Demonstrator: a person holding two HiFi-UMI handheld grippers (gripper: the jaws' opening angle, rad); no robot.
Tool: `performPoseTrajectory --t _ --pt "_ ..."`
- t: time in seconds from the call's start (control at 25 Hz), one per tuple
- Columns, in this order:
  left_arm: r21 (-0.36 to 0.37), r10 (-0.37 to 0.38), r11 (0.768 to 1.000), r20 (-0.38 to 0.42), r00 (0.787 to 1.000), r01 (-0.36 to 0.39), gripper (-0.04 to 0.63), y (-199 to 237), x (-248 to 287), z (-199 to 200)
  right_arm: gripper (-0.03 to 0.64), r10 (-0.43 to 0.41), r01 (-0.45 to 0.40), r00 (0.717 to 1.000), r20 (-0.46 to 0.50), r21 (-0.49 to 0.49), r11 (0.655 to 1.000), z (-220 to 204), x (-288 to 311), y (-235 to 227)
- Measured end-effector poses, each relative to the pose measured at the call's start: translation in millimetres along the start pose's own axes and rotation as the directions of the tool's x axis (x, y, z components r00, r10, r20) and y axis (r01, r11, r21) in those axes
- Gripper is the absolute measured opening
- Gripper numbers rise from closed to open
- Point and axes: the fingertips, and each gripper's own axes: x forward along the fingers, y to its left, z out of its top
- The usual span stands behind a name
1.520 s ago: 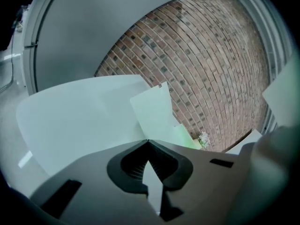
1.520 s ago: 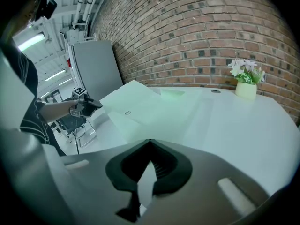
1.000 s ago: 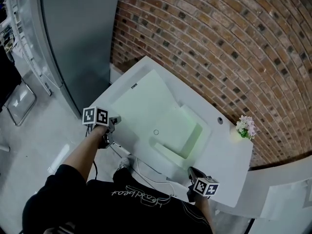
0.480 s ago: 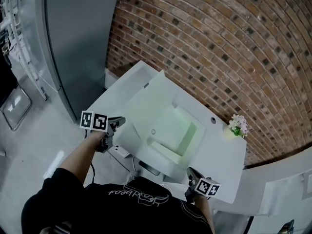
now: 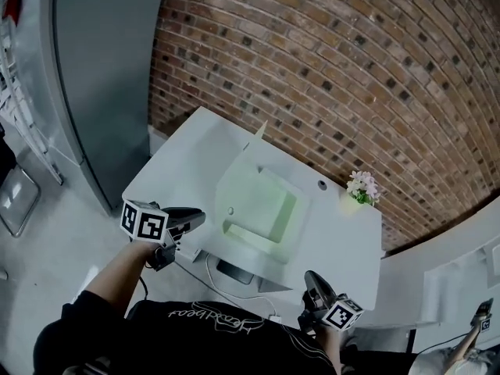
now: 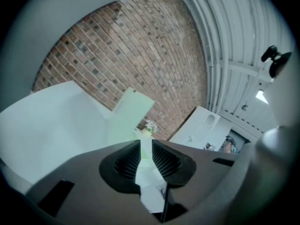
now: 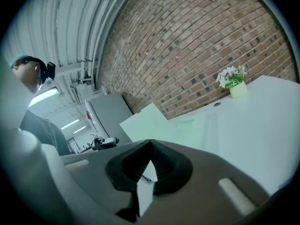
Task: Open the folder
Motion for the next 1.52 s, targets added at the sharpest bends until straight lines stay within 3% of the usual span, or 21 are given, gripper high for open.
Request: performPoseTrajectory --t 0.2,0.36,0.6,0.76,0.96,1.12,1.52 --pt "0.159 -0.146 0.975 -0.075 0.986 0.156 0.057 -87.7 7.7 -23.7 0.003 0.135 -0.138 0.987 0.086 0.038 0.990 2.4 -29.4 44.5" --pt "0.157 -0.243 0.952 -0.129 0.961 0.262 0.055 -149.3 5.6 -59.4 0.003 0.228 -0.237 0.965 0.130 0.061 0.970 -3.0 -62.4 88.3" --pt "0.211 -0.316 0.911 -0.198 0.928 0.356 0.054 -239.3 -6.3 -106.4 0.003 0.299 -0.309 0.943 0.144 0.053 0.950 -24.6 -108.6 154.9" --pt "0.227 -0.323 0.901 -0.214 0.922 0.369 0.005 -282.6 -30.2 -135.9 0.003 0.327 -0.343 0.928 0.177 0.072 0.936 -41.0 -140.3 191.7" --pt "0.266 -0.324 0.886 -0.232 0.917 0.380 0.004 -325.5 -58.8 -179.3 0.003 0.356 -0.367 0.919 0.169 0.040 0.929 -67.8 -179.7 230.5" --pt "0.272 -0.319 0.889 -0.207 0.925 0.367 0.003 -345.9 -76.9 -209.7 0.003 0.386 -0.393 0.904 0.183 0.003 0.919 -87.5 -207.3 255.2" --pt "0.328 -0.317 0.873 -0.184 0.931 0.362 0.003 -398.0 -106.1 -226.7 0.003 0.428 -0.429 0.876 0.223 -0.044 0.902 -92.9 -256.0 294.0"
